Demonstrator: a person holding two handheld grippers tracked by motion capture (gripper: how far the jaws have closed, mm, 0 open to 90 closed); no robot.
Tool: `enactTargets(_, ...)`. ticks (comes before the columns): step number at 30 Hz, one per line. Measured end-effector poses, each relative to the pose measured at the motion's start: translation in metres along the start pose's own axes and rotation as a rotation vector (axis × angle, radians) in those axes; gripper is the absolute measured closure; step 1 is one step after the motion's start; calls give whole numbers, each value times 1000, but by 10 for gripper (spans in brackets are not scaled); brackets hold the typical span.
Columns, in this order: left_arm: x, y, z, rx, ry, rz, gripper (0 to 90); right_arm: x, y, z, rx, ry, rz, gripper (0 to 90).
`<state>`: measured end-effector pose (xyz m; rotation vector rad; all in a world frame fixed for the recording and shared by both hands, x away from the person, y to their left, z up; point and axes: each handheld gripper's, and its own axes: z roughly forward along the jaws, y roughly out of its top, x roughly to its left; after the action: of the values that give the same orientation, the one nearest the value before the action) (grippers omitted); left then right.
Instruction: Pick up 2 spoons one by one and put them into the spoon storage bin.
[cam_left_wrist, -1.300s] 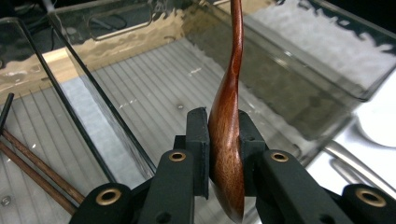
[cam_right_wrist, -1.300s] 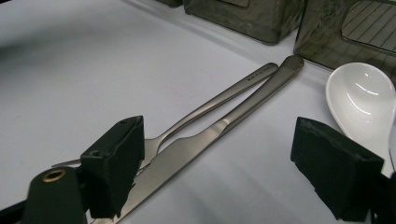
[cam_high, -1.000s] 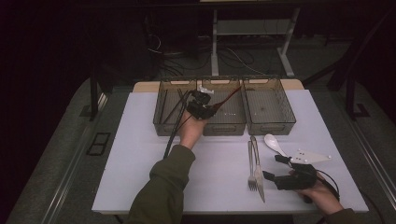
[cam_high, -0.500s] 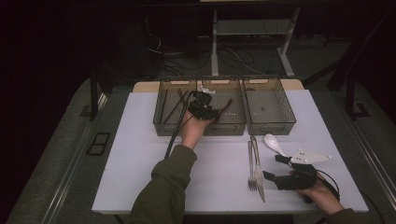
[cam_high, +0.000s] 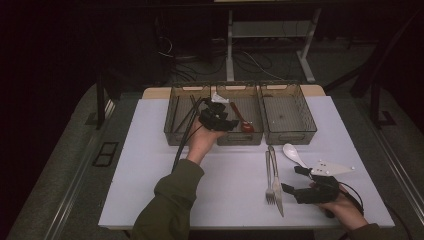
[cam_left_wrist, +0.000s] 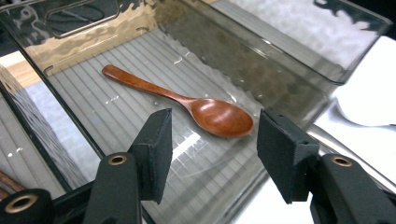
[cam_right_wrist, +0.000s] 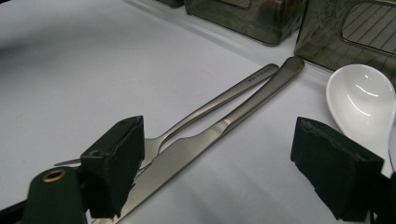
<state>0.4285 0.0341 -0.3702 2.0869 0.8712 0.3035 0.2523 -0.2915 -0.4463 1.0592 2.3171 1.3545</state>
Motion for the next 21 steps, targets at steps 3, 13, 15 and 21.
enactTargets(3, -2, -4, -9, -23, -12, 6, 416, 0, 0, 0, -1, -1, 2, 171)
enactTargets(13, -8, -31, -44, -89, -22, 31, 368, -2, 3, -2, 32, 14, 4, 148)
enactTargets(15, -9, -37, -50, -95, -24, 27, 362, -2, 4, -3, 37, 22, 4, 132)
enactTargets(21, -14, -62, -66, -118, -36, 35, 328, -9, 8, -6, 79, 39, 61, 132)
